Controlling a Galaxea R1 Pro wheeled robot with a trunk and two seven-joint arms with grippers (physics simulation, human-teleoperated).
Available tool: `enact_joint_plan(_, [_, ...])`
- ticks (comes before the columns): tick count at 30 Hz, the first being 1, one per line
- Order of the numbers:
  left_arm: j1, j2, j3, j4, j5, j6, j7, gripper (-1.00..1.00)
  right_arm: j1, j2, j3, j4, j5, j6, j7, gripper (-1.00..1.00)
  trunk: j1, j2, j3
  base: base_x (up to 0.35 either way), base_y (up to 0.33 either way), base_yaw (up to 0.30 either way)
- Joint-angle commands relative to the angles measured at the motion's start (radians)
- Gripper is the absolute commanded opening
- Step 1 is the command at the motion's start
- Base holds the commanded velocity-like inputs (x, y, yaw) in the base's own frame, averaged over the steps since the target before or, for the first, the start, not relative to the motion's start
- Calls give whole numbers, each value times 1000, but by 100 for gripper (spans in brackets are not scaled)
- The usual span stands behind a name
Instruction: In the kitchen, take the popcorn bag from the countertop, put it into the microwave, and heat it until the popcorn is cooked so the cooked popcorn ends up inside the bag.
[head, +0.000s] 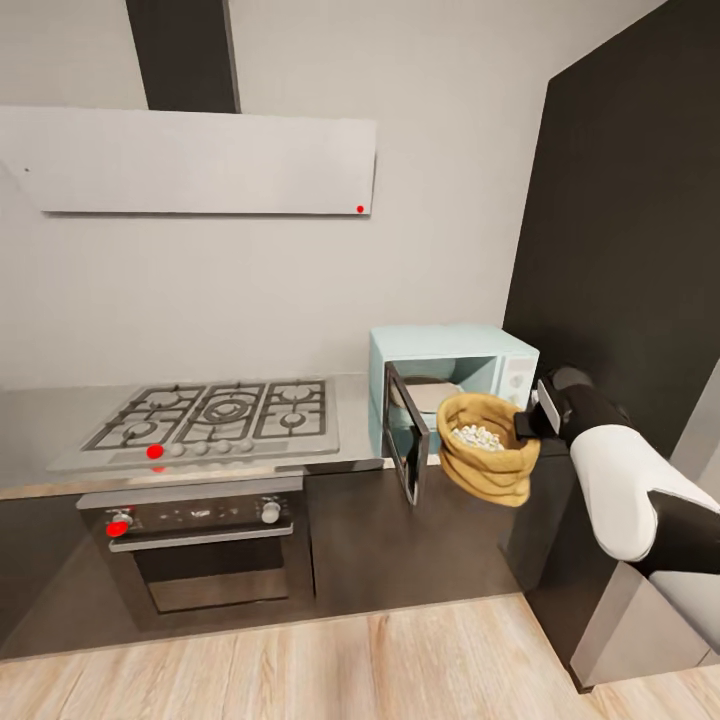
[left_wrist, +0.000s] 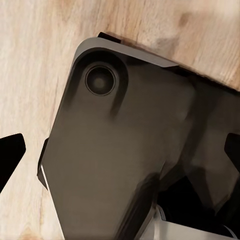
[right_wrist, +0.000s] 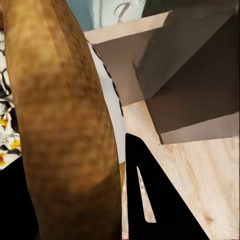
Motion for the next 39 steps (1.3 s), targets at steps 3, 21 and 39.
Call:
enact_joint_plan(3, [0,-1,3,-2,1,-1,2,100,-1,1,17,-1,4,3,7,-100,0,-1,-1,0,0,0])
enact_joint_plan(21, [0,-2,3,0,0,-1,2,100,-65,1,20,-58,-8,3,11,-100,0,-1,-1,0,0,0])
enact_joint_plan(39, [0,-2,3,0,0,-1,2,100,-147,2,18,136,-6,3,10,-100,0,-1,-1,0,0,0])
